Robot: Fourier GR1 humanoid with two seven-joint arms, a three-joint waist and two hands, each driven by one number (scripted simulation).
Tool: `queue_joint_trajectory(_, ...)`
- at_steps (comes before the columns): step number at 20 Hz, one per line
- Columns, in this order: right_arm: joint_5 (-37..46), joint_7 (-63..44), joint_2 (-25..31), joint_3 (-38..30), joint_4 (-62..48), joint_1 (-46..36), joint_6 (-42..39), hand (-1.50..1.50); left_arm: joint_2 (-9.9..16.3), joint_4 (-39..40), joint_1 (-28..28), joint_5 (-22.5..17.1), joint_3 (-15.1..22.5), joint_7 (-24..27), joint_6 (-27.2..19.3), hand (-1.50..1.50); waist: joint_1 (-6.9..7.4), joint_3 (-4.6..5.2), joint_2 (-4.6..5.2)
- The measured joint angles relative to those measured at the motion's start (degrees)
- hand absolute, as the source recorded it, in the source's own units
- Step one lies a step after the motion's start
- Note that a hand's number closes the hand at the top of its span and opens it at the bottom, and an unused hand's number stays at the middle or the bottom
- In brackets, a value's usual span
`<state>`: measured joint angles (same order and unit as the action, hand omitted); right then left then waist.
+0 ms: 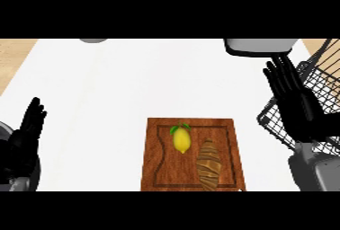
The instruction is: Pick the lemon from the cutting board and place it in the tiered basket
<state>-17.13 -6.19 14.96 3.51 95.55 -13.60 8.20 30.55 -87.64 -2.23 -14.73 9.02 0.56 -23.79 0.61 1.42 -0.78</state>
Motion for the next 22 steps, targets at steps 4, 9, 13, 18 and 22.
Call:
queue_joint_trajectory(4, 7.0, -0.1, -4.6, 4.4, 0.5, 0.5, 7.1, 1.50, 0.8, 0.3, 2.3, 1.8, 0.0, 0.3, 1.4, 0.00, -0.48, -1.03, 0.42)
queue_joint_trajectory(9, 16.5, 0.5, -7.7, 4.5, -1.4, 5.5, 20.2, -1.50, 2.0, 1.0, 3.7, 4.2, 0.8, 0.3, 1.6, 0.00, -3.52, -0.95, 0.23)
queue_joint_trajectory(13, 26.6, -0.8, -11.0, 6.7, -2.3, 12.3, 32.3, -1.50, 2.3, 1.6, 4.6, 4.8, 1.5, -0.3, 2.3, 0.00, -3.88, -0.49, -0.07)
queue_joint_trajectory(18, 41.8, -11.3, -12.7, 14.0, 1.1, 20.0, 39.9, -1.50, 1.9, 2.3, 7.4, 5.7, 2.5, -2.2, 3.2, 0.00, -3.07, -0.89, 0.33)
queue_joint_trajectory(22, 50.7, -22.2, -10.1, 18.5, 2.7, 21.9, 33.6, -1.50, 1.2, 2.9, 8.2, 6.3, 3.3, -2.2, 3.5, 0.00, -2.14, -0.83, 0.60)
